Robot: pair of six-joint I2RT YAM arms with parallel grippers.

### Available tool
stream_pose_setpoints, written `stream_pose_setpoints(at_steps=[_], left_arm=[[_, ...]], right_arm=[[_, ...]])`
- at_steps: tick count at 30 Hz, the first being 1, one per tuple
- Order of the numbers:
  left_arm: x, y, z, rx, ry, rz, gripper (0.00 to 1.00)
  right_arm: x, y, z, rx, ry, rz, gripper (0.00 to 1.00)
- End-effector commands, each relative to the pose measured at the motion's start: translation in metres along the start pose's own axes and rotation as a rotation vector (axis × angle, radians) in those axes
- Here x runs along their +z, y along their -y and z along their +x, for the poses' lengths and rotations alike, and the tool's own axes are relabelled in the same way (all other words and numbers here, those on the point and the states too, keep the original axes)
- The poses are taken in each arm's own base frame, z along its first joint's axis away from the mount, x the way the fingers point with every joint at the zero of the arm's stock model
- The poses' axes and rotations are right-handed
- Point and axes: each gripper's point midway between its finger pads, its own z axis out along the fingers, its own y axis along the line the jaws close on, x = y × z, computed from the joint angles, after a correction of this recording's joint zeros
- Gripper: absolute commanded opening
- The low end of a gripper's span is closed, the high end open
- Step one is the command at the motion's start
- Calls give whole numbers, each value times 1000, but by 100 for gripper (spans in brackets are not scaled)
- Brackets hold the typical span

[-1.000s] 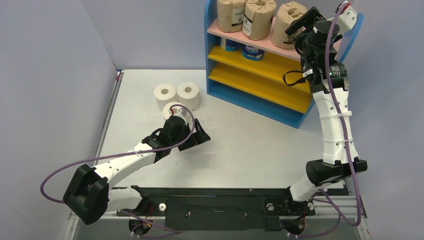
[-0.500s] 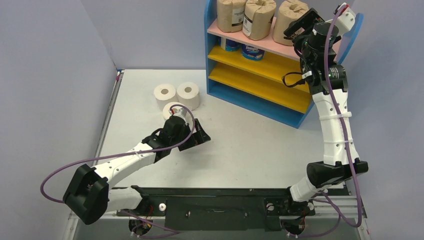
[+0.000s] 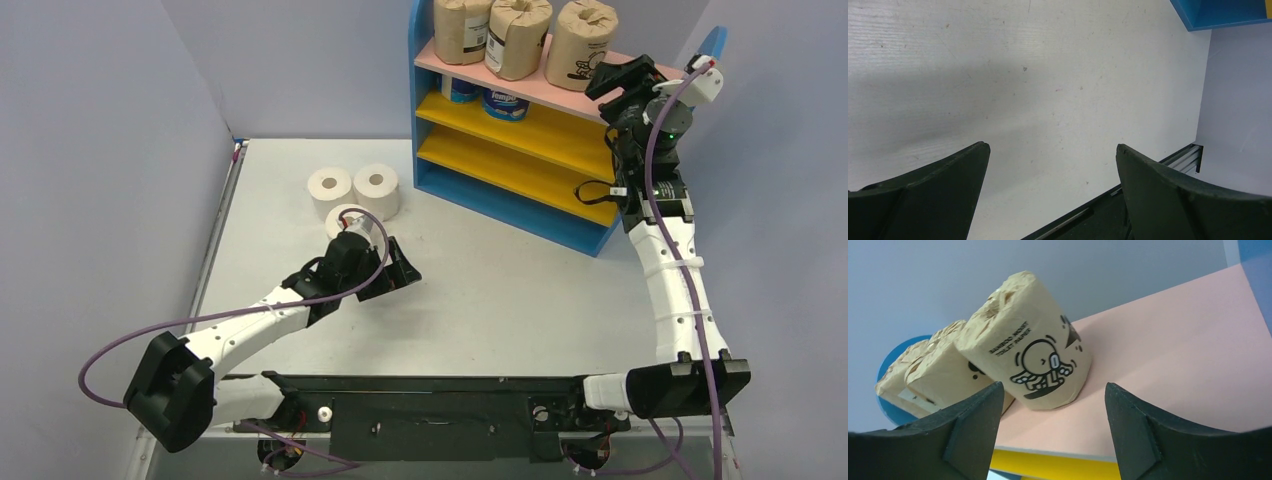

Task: Place and organize the paper towels onto the shelf
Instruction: Place the paper towel on the shelf.

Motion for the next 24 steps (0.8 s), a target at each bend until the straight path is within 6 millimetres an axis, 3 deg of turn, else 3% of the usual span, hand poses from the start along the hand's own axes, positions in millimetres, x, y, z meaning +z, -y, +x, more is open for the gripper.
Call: stream_pose_setpoints(at_steps=[1, 14, 24], left_arm=[[-8, 11, -9, 17, 43, 48, 98], [-9, 8, -10, 16, 52, 45, 98], [-11, 6, -10, 17, 61, 40, 98]], right_arm=[[0, -10, -29, 120, 108, -121, 68], [29, -6, -11, 173, 80, -119, 64], [40, 0, 3, 178, 53, -106, 63]])
